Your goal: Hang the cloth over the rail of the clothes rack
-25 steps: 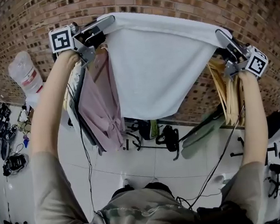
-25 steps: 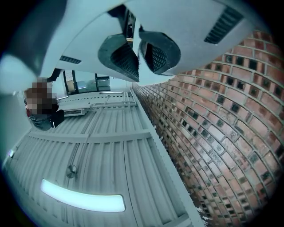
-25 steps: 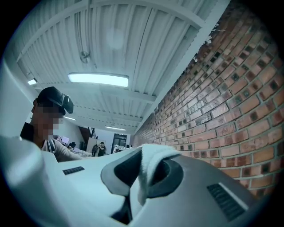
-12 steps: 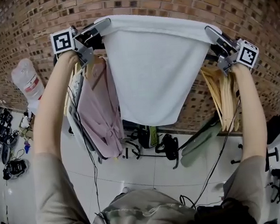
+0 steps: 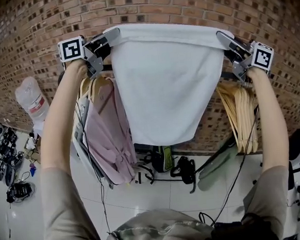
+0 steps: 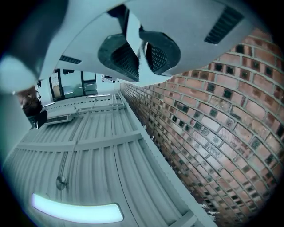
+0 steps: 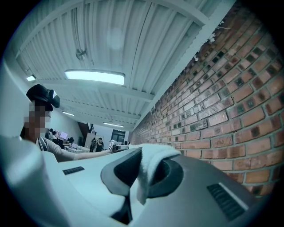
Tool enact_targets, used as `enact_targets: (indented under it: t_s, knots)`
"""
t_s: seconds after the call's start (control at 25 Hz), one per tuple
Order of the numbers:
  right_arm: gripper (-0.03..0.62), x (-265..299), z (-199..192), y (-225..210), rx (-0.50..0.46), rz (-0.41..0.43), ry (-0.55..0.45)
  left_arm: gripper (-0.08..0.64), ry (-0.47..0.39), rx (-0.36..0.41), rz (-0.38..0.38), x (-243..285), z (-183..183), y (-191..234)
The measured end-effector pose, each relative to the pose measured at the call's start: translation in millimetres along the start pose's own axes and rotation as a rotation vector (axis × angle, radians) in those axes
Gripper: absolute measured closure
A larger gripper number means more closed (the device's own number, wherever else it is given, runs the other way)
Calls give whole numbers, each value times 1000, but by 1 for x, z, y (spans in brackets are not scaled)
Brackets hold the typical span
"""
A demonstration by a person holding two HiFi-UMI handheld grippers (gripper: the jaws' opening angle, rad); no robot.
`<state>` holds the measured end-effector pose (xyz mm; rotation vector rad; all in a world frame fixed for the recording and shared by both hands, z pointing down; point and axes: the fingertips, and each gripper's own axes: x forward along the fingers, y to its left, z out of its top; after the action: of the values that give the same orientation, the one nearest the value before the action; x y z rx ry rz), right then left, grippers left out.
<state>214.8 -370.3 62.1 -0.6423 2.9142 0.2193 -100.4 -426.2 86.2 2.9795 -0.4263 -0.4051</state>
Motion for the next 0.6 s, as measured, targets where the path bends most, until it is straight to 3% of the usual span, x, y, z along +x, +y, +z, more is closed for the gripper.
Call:
enact_targets:
  t_s: [0.4, 0.6]
  knots:
    - [572, 8, 12, -40, -20, -61, -43, 543, 23, 82, 11, 26, 35, 21]
    - [572, 5, 25, -60, -26, -96, -61, 543, 50, 41, 21, 48, 47, 29]
